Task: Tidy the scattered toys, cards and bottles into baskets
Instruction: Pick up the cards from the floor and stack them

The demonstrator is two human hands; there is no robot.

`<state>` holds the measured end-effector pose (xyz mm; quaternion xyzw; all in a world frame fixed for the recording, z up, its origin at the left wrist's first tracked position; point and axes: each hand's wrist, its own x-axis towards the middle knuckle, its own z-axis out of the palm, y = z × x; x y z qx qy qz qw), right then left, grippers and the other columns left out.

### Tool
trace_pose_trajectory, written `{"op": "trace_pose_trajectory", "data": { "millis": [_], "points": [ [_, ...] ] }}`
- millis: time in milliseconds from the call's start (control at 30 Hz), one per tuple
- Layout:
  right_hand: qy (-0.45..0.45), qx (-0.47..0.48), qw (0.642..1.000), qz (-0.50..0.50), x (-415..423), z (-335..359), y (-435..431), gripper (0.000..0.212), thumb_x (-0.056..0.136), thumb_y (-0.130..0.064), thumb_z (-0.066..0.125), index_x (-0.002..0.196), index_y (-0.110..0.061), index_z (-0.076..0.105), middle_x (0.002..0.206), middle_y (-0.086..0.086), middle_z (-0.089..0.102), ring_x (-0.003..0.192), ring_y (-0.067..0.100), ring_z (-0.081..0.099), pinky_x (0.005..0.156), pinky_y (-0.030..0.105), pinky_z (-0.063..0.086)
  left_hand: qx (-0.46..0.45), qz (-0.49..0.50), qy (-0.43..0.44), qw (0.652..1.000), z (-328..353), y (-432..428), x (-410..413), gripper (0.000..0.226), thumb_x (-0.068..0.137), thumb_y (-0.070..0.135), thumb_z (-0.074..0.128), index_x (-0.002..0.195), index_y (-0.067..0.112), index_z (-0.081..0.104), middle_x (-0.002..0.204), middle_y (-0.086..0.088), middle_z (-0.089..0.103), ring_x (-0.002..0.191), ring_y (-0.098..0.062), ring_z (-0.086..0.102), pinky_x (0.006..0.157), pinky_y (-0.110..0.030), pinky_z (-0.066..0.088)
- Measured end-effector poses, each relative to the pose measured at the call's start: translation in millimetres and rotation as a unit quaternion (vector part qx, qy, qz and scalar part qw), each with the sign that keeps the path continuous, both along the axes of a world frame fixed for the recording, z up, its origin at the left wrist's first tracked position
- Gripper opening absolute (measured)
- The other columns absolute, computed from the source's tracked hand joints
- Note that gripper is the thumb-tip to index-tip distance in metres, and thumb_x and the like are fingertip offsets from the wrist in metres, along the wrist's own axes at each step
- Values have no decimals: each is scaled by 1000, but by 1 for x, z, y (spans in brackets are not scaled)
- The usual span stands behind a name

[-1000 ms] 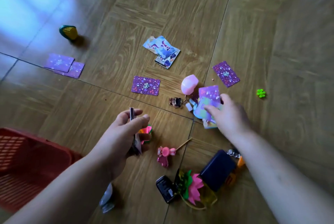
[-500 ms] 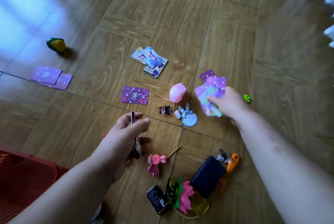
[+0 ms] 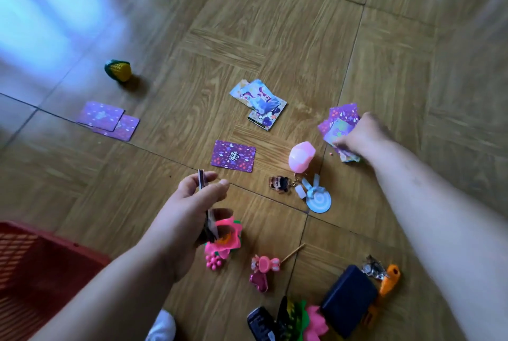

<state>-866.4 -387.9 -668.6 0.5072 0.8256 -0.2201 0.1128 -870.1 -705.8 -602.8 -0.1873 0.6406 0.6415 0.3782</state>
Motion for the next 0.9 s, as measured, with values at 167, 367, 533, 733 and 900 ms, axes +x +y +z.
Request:
{"op": "trace_pose_trajectory", "data": {
  "millis": [167, 367, 533, 733, 900],
  "points": [
    [143, -49, 984, 92, -68, 4, -48, 58, 69, -34, 81, 113, -6, 57, 111, 11, 66, 102, 27, 64, 78, 28, 45, -1, 36, 0, 999, -7, -16, -11, 23, 89, 22, 64, 111, 23, 59, 102, -8, 61, 69, -20, 62, 68, -37, 51],
    [107, -111, 976, 152, -152, -4, -101, 52, 74, -36, 79, 115, -7, 63, 115, 9, 66, 105, 25, 63, 83, 28, 46, 4, 77, -2, 997, -10, -36, -18, 24, 90, 19, 63, 113, 20, 57, 102, -11, 59, 71, -24, 61, 69, -41, 54],
    [-18, -29, 974, 225, -176, -14, -129, 59, 69, -36, 82, 117, -10, 61, 113, 10, 66, 109, 23, 61, 81, 24, 50, -7, 117, 0, 993, -8, -59, -26, 28, 91, 18, 63, 118, 18, 56, 101, -9, 60, 58, -16, 65, 50, -29, 55],
    [-28, 51, 938, 341, -180, -4, -138, 68, 78, -39, 75, 132, -10, 47, 138, 17, 40, 131, 35, 33, 106, 38, 32, -15, 139, -3, 990, -14, -77, -30, 27, 91, 19, 63, 117, 20, 56, 100, -5, 62, 64, -15, 62, 55, -31, 55],
    [-43, 17, 946, 322, -169, -5, -143, 99, 62, -44, 86, 136, -3, 34, 139, 21, 38, 128, 36, 43, 105, 36, 37, -16, 143, -15, 989, -21, -74, -28, 27, 90, 19, 64, 116, 21, 57, 101, -6, 62, 63, -14, 63, 56, -31, 55]
  ]
}}
